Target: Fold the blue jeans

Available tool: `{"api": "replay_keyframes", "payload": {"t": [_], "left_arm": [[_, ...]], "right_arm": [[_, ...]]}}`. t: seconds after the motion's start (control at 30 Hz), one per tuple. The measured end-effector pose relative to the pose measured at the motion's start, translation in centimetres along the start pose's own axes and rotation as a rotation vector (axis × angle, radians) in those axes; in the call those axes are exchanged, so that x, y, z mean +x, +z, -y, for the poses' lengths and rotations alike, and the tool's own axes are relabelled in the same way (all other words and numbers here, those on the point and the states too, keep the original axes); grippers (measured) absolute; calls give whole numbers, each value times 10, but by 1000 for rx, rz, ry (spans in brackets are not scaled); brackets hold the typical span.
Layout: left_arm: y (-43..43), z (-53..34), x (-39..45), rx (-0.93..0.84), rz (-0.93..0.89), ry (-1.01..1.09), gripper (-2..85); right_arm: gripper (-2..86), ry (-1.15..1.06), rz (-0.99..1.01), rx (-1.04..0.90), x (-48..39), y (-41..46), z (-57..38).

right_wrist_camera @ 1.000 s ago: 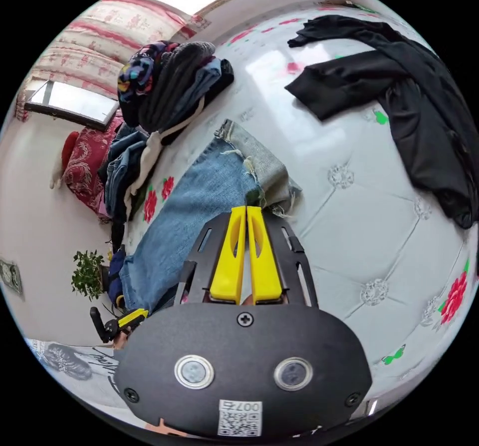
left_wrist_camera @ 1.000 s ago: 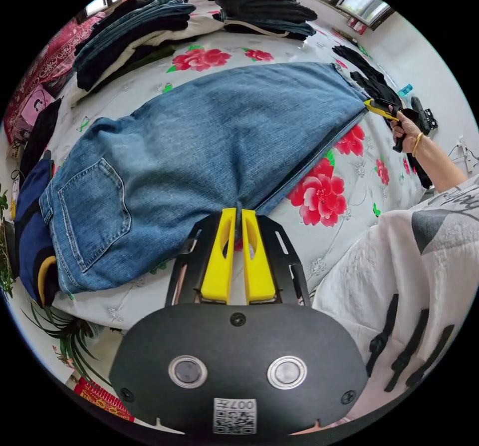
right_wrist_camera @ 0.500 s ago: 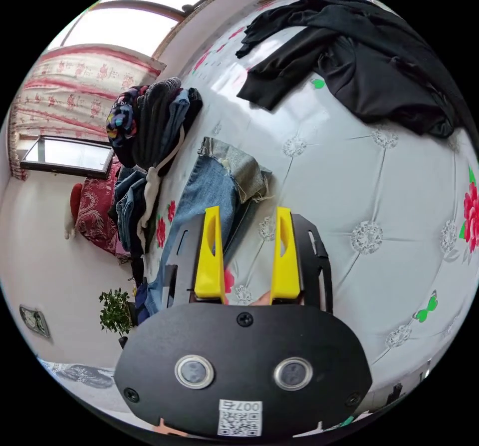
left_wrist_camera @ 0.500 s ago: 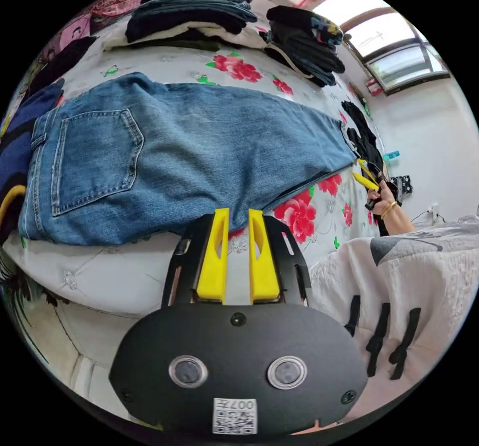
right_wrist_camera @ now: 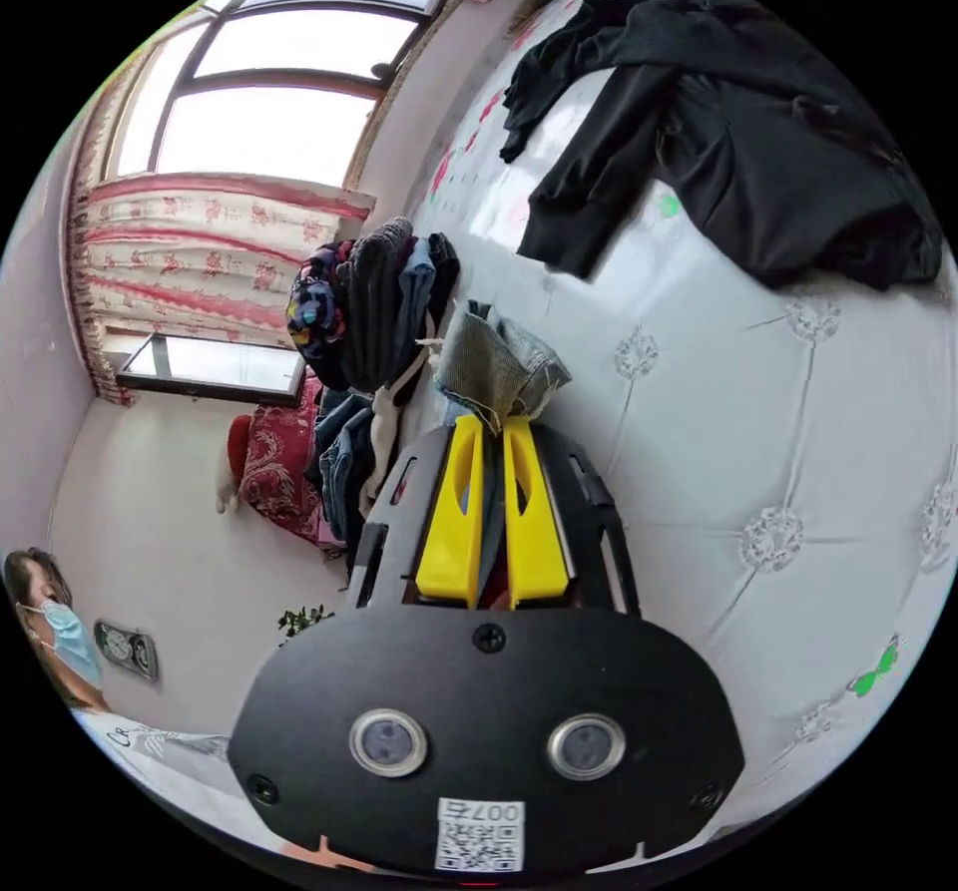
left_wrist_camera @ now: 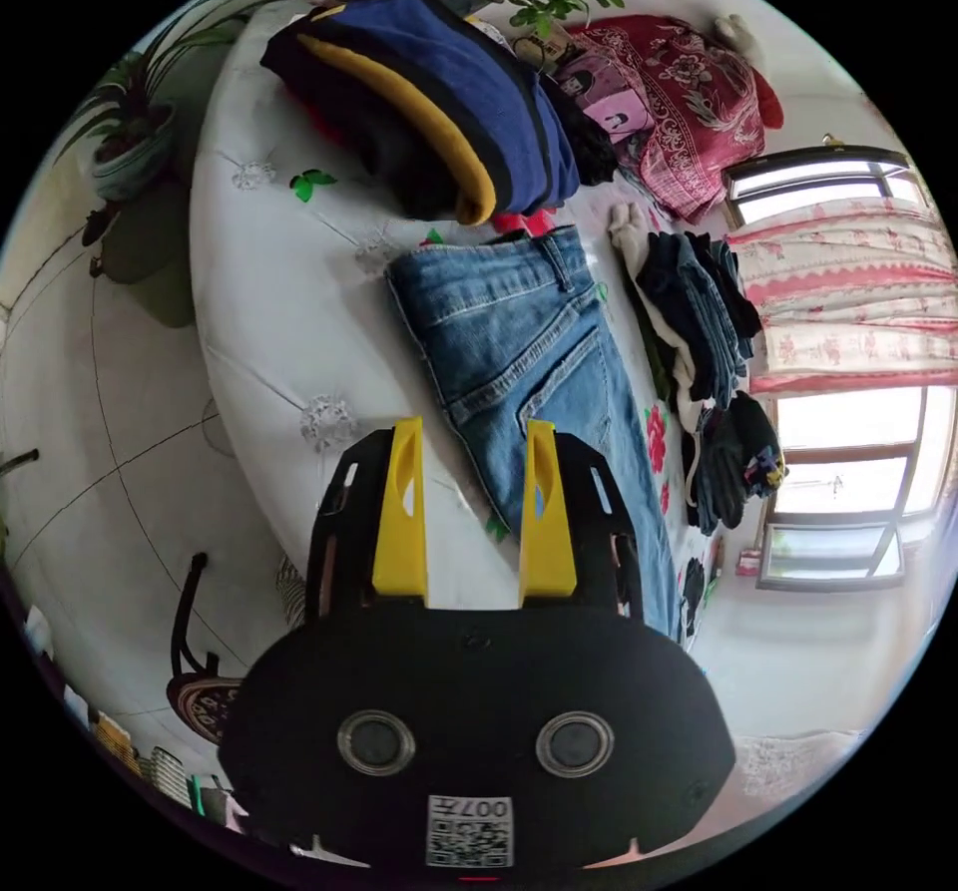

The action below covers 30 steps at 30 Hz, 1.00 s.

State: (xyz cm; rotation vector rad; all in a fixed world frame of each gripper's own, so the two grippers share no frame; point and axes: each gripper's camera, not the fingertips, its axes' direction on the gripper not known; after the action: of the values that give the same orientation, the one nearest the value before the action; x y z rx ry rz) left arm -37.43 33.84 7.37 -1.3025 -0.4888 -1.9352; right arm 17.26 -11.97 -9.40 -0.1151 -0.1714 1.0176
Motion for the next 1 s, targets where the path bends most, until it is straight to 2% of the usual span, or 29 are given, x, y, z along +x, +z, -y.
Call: {"api": "replay_keyframes", "payload": {"t": [0.1, 0.17, 0.27, 0.37, 0.43, 0.53, 0.57, 0.63, 0.7, 0.73, 0.87, 0.93, 1.0], "left_arm": [[3, 11, 3, 9, -11, -13, 134], [5, 21, 8, -6, -30, -15, 116], [10, 30, 11, -47, -36, -13, 81], [3, 32, 5, -67, -98, -33, 58], [-10, 28, 5, -43, -175, -34, 49], [-37, 12, 25, 6, -275, 42, 45], [-48, 4, 39, 19, -307, 94, 44], [-62, -8, 62, 26, -350, 177, 44], [-75, -21, 91, 19, -389, 280, 44], [-82, -31, 113, 14, -411, 357, 44], [-93, -89, 215, -51, -423, 763, 45], [-84, -131, 267, -125, -460, 956, 45], [-55, -203, 329, -286, -558, 1202, 48]], "right_arm": [[14, 199, -139, 36, 58, -32, -10], [13, 217, -103, 81, 57, -45, -17], [14, -26, -71, 74, -24, -37, -30], [21, -430, -52, -37, -150, -2, -85], [29, -776, -49, -146, -238, 36, -176], [42, -1047, -25, -342, -284, 103, -306], [45, -1073, -25, -399, -284, 120, -329], [55, -1120, -61, -730, -261, 201, -413], [63, -1082, -86, -936, -236, 238, -451], [65, -1062, -68, -969, -227, 239, -460], [67, -1057, -71, -797, -221, 191, -432], [70, -986, -97, -679, -207, 155, -394], [74, -919, -120, -581, -190, 126, -364]]}}
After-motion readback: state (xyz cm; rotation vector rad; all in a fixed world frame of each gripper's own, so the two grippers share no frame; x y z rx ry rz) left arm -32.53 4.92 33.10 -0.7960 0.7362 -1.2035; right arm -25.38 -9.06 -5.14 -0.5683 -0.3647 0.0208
